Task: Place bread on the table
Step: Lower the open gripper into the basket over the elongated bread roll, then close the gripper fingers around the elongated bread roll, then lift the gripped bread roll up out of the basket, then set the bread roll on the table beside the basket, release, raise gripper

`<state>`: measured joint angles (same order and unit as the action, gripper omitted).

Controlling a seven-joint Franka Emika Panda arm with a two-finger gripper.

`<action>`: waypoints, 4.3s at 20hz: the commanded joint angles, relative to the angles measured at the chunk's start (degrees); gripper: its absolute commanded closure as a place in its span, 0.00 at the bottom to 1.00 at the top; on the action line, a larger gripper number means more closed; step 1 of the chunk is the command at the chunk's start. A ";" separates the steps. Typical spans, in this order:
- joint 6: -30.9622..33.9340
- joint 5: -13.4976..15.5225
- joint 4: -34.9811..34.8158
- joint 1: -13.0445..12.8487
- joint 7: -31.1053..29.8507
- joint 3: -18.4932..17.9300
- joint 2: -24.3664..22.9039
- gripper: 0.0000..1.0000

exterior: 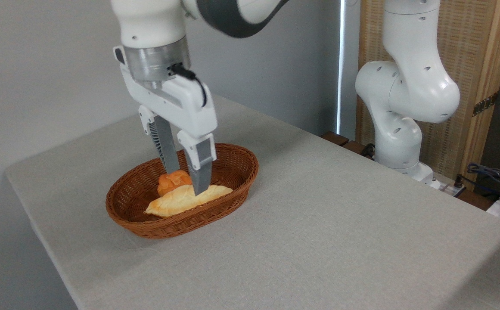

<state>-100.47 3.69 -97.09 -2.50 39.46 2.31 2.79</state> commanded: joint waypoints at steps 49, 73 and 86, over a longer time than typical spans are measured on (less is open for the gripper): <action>-9.93 -1.32 -12.15 -1.72 2.47 7.71 2.57 0.86; -1.05 3.95 -5.74 -1.02 2.29 0.51 -3.05 0.81; 6.25 3.43 -5.74 -1.02 2.47 -6.53 -6.22 0.00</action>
<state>-96.32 6.40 -102.79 -3.10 40.45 -3.22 -2.60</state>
